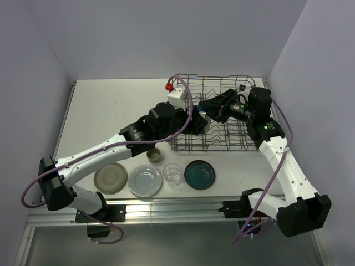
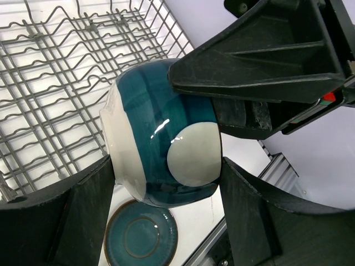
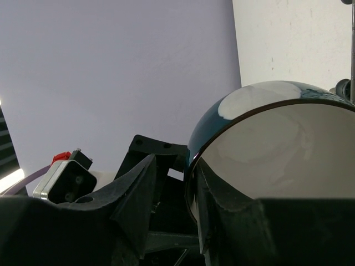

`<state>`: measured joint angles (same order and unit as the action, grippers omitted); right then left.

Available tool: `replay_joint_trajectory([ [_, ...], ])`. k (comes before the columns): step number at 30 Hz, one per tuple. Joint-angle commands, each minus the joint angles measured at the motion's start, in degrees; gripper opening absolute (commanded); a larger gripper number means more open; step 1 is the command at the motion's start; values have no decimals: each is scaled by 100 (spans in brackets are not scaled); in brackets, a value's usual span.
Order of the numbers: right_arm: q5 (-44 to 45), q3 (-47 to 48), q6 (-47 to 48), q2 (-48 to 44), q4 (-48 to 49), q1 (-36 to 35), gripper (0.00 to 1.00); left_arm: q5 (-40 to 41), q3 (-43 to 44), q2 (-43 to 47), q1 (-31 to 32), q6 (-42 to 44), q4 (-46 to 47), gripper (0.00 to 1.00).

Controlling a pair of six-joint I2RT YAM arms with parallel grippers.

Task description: Load the mixed dishes into the dish rack

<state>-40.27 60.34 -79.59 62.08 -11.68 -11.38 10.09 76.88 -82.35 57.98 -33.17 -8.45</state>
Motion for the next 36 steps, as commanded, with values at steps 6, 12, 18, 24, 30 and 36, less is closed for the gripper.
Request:
replay_joint_trajectory([
  [6,-51,400,251,-83,-132,-31,42,266,143,219,-58,118,256,0],
  [12,-60,374,304,-39,-168,-23,42,204,143,272,-181,118,238,0],
  [18,-51,339,339,-30,-203,-14,42,134,143,289,-287,100,221,0],
  [24,19,312,470,-82,-326,30,42,81,187,237,-392,135,186,0],
  [30,300,593,1147,-179,-1133,311,42,142,502,-18,-524,328,-7,0],
  [36,942,751,2034,-670,-2153,951,42,213,1056,-598,-787,697,-289,0],
])
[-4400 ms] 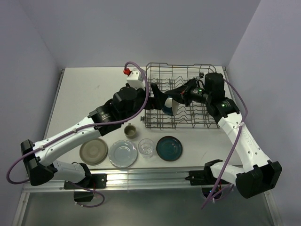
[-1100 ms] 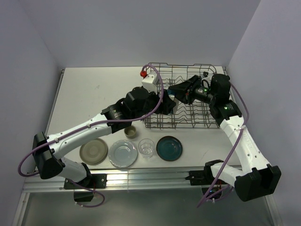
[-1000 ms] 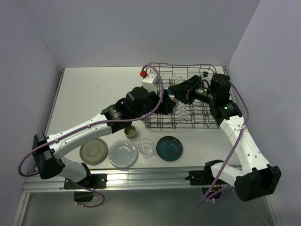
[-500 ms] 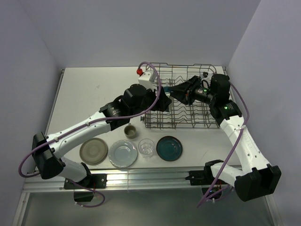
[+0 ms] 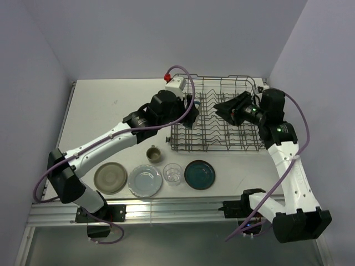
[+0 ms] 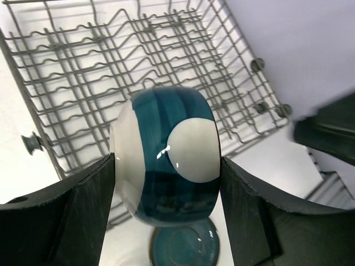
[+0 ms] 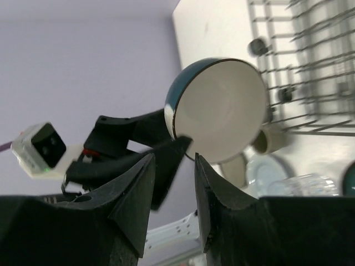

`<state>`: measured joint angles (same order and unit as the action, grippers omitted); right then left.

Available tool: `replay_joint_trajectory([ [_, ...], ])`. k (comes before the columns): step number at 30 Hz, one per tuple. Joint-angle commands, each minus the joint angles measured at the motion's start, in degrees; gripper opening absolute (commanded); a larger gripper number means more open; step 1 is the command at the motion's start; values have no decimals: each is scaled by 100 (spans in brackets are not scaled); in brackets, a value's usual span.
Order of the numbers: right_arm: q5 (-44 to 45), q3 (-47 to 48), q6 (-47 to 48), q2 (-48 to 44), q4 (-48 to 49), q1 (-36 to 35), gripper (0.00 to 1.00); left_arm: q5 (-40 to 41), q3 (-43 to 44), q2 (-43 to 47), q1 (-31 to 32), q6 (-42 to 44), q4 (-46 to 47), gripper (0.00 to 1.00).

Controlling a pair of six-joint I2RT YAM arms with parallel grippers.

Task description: Load the mixed dishes into the dish rack

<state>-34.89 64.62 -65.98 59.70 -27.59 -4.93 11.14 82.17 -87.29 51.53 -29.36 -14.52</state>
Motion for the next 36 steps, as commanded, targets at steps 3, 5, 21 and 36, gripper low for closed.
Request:
replay_joint_trajectory([
  [3,597,384,1112,-634,-1001,449,42,99,930,-603,-310,536,196,0],
  [5,659,332,1367,-714,-1195,695,42,47,1177,-842,-415,686,108,0],
  [21,1169,-898,2176,-1356,-1274,862,42,-349,4596,-3934,-1276,1451,-577,0],
  [36,1081,-1145,2308,-1321,-994,888,42,-428,5222,-4991,-1497,3145,343,0],
])
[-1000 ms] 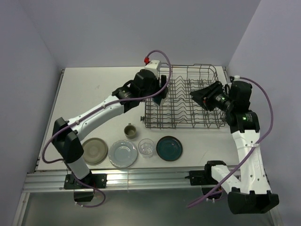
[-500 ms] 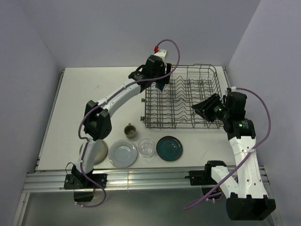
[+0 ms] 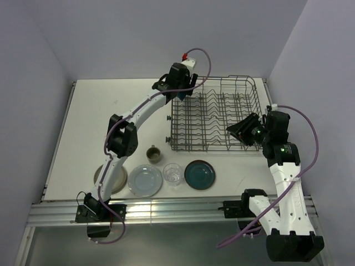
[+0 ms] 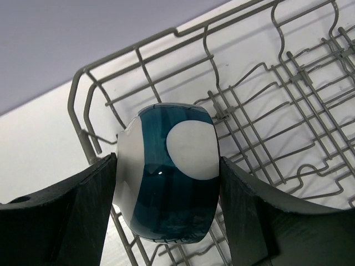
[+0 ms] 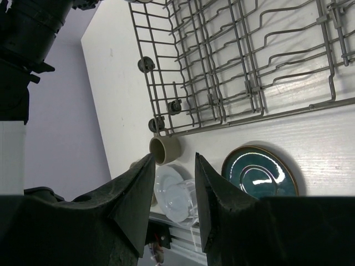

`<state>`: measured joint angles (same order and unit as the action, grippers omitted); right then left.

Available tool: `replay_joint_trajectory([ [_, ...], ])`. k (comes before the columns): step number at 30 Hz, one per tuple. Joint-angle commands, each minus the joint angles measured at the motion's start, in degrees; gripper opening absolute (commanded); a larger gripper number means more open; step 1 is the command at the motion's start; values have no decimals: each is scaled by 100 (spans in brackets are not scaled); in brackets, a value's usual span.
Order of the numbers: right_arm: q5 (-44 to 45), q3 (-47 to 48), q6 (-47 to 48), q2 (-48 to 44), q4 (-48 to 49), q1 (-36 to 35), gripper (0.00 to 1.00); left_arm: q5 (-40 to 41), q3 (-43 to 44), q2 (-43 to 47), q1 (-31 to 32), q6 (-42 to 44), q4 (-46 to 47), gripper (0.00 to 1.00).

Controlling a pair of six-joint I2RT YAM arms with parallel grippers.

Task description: Load the mixed dishes into the dish rack

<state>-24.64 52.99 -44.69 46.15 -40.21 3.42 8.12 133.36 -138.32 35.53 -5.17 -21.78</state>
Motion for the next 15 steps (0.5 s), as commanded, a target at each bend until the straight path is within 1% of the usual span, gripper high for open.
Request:
replay_joint_trajectory([
  [1,47,9,197,43,276,53,42,-92,94,78,164,841,1132,0],
  [4,65,-26,250,96,285,62,42,172,33,-19,366,1595,1377,0],
  [5,65,-34,259,105,285,62,42,355,6,-46,419,1728,1422,0],
  [7,21,-87,259,122,329,62,42,453,49,-195,516,2001,1457,0],
  [15,39,-184,320,87,338,80,42,804,58,-608,657,2512,1501,0],
])
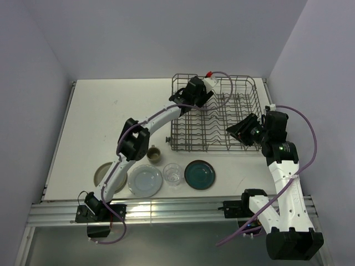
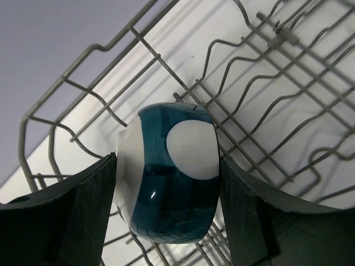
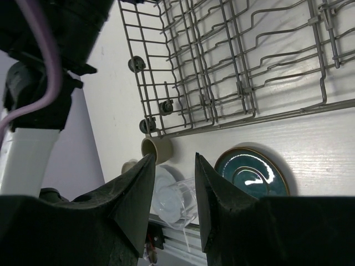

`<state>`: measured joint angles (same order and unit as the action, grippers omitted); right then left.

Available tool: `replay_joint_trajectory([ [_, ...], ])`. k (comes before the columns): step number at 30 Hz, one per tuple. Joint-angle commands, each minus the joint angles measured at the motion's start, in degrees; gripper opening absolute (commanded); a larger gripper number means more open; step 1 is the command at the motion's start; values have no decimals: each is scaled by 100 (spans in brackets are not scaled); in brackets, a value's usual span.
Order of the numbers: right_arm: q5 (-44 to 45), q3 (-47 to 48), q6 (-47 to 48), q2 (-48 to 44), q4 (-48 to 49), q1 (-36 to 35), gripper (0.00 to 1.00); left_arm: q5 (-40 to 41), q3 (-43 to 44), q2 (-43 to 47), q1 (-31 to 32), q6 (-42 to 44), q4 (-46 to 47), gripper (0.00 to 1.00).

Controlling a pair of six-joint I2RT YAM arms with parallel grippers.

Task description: Load the mixed dishes into the dish rack

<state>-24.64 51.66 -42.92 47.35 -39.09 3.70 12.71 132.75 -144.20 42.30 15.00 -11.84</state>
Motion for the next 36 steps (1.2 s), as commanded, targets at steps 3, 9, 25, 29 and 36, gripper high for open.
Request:
replay_joint_trajectory([
  [3,30,-68,152,-24,235,51,42,504,15,-99,15,705,542,0],
  [9,-32,-121,126,19,306,51,42,768,-442,6,102,898,629,0],
  [25,56,46,362,-16,-28,51,42,689,-2411,1420,278,205,1131,99],
  [29,196,29,512,-51,-195,51,42,627,-2421,1649,366,38,1246,99],
  [36,390,-42,802,-270,-485,60,42,619,-2603,2158,498,-383,1130,99],
])
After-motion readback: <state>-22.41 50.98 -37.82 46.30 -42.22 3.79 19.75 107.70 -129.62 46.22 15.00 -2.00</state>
